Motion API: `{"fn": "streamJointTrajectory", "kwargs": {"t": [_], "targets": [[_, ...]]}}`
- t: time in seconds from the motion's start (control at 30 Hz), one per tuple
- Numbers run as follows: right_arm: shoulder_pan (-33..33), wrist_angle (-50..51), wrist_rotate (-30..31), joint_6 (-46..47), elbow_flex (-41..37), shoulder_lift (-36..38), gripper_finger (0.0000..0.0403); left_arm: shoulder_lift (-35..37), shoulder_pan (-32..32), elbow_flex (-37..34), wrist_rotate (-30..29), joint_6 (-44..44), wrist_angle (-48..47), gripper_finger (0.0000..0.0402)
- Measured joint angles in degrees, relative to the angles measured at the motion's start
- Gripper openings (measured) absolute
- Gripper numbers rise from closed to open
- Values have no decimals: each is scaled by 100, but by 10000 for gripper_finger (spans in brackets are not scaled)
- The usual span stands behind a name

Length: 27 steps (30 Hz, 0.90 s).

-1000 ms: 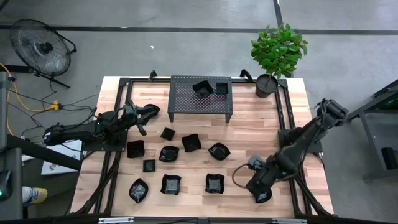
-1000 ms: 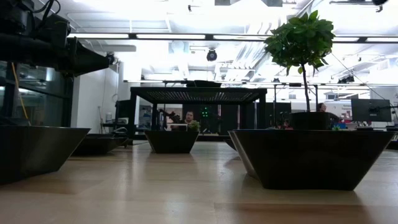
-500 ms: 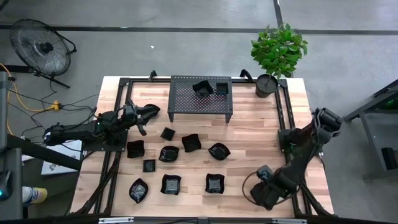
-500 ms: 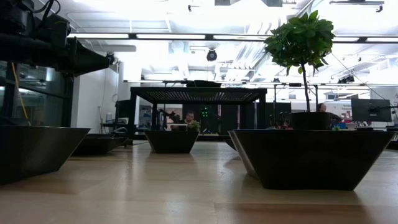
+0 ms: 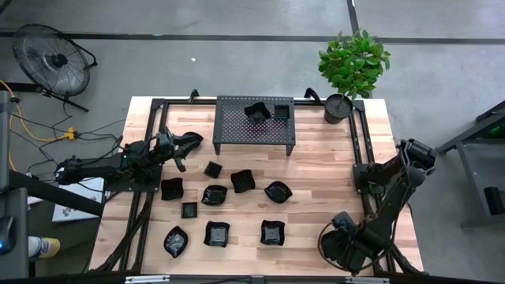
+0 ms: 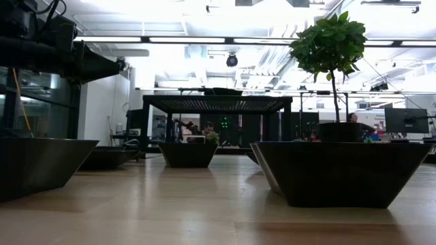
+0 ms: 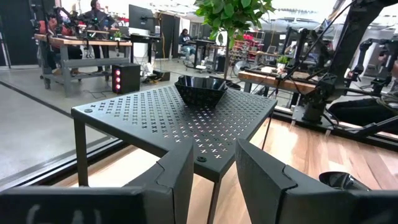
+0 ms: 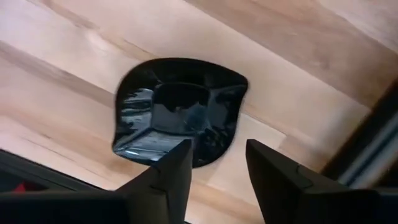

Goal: Pick & Place Mini shaped plates
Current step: Put the leaf shaped plate on the shelf

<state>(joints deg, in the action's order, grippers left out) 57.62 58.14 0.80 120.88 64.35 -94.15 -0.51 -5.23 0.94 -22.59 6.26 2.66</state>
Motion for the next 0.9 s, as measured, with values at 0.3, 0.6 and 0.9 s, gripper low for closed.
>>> {"fn": "streamJointTrajectory", "kwargs": {"t": [0.3, 0.6, 0.9], "targets": [[108, -1350, -168, -85, -1001, 3, 155, 2, 0, 2, 0, -2, 2, 117], [106, -1201, -18, -158, -1090, 226, 150, 0, 0, 0, 0, -2, 2, 117], [106, -1064, 271, -372, -1090, 228, 150, 1, 1, 0, 0, -1, 2, 117]]}}
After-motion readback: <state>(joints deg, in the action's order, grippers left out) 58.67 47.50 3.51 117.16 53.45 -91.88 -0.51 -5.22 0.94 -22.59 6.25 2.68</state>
